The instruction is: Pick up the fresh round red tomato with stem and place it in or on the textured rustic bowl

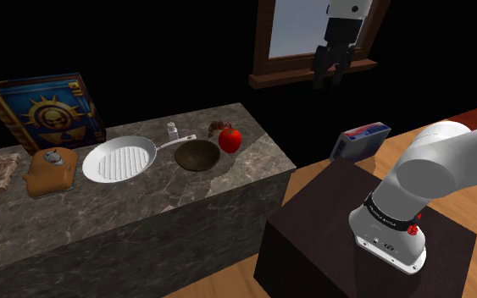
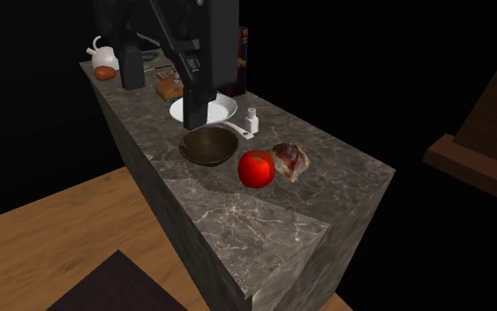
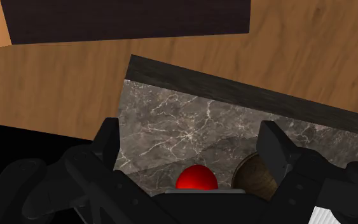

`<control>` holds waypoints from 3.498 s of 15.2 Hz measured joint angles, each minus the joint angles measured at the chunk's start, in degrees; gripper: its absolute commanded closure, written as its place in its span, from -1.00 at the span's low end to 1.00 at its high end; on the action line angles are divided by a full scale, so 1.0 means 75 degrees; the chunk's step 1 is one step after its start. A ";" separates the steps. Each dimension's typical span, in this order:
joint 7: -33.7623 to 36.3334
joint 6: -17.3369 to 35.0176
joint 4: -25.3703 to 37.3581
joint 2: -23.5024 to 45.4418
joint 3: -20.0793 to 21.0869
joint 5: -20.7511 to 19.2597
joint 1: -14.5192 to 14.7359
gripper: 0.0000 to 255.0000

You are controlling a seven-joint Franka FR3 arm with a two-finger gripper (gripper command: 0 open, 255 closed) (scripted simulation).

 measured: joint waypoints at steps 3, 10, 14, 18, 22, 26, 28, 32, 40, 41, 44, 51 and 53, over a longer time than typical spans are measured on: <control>-0.0218 0.0473 -0.0300 0.0019 -0.0037 -0.0029 0.0040 -1.00; -0.1387 0.3253 -0.1570 0.0549 -0.0225 -0.0037 0.0332 -1.00; -0.2104 0.4932 -0.2049 0.1152 -0.0360 0.0085 0.0589 -1.00; -0.2993 0.6811 -0.2331 0.2165 -0.0601 0.0388 0.0969 -1.00; -0.4166 0.8486 -0.2107 0.3493 -0.0984 0.1109 0.1610 -1.00; -0.6112 0.9897 -0.1672 0.4847 -0.1517 0.2830 0.2602 -1.00; -0.7589 1.0292 -0.1245 0.5500 -0.1681 0.4251 0.3004 -1.00; -1.0383 1.0653 -0.0265 0.6683 -0.1350 0.7008 0.3058 -1.00; -1.1750 1.0824 0.0479 0.7666 -0.0886 0.8521 0.2791 -1.00; -1.1773 1.0829 0.0494 0.7687 -0.0875 0.8549 0.2786 -1.00; -1.1798 1.0833 0.0508 0.7704 -0.0865 0.8578 0.2781 -1.00; -1.1801 1.0833 0.0512 0.7705 -0.0865 0.8581 0.2779 1.00; -1.1801 1.0833 0.0511 0.7704 -0.0865 0.8580 0.2780 1.00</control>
